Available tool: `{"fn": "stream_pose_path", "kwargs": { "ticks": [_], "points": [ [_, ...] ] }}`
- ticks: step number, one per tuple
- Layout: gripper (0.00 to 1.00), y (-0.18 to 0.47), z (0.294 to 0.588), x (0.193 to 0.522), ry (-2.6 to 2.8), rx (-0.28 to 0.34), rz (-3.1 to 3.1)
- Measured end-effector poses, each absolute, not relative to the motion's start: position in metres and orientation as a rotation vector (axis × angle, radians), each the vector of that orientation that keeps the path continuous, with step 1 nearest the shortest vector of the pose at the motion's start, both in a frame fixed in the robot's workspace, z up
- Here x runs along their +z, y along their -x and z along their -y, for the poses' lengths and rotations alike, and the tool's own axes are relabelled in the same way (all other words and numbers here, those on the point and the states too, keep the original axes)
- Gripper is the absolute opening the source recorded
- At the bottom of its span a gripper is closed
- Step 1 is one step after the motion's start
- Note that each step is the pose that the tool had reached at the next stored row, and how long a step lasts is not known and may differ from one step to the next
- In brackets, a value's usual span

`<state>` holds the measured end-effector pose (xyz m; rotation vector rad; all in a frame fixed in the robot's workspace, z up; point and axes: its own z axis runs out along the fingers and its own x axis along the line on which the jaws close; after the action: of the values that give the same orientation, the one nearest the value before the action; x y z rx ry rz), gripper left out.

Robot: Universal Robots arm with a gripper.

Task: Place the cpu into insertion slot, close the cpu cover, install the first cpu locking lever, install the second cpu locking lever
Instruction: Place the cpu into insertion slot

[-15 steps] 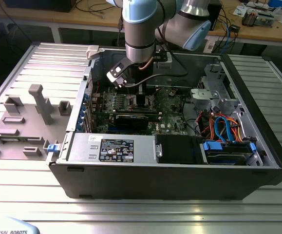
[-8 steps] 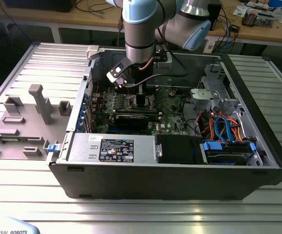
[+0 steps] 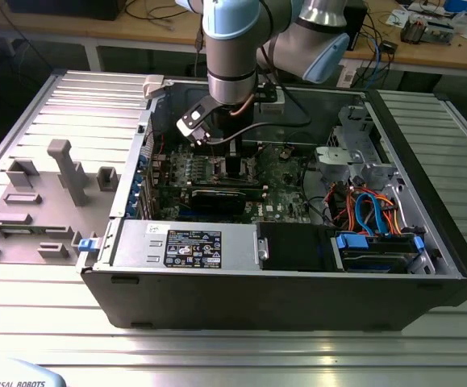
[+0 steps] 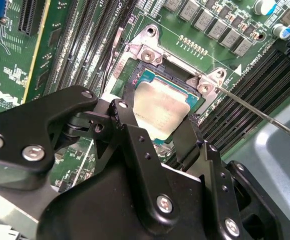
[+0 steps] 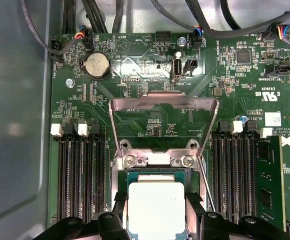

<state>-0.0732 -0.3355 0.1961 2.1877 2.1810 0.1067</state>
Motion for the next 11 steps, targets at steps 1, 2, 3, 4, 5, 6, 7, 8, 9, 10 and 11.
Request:
{"fn": "stream_pose_path", "kwargs": {
  "ticks": [1,2,3,4,5,6,7,8,9,10,11],
  "points": [
    [0.54,0.0732,0.3354,0.1966,-2.188,0.107,-2.181],
    [0.54,0.0731,0.3353,0.1973,-2.188,0.108,-2.181],
    [0.54,0.073,0.3353,0.1979,-2.188,0.109,-2.181],
    [0.54,0.073,0.3353,0.1983,-2.189,0.108,-2.18],
    [0.54,0.0731,0.3355,0.1989,-2.189,0.106,-2.179],
    [0.54,0.0732,0.3356,0.1998,-2.19,0.106,-2.178],
    [0.54,0.0732,0.3356,0.2006,-2.191,0.106,-2.177],
    [0.54,0.0732,0.3356,0.2005,-2.192,0.107,-2.177],
    [0.54,0.0732,0.3356,0.2006,-2.192,0.106,-2.177],
    [0.54,0.0732,0.3361,0.2004,-2.192,0.106,-2.177],
    [0.54,0.0732,0.3363,0.2,-2.192,0.106,-2.177]
  ]
}}
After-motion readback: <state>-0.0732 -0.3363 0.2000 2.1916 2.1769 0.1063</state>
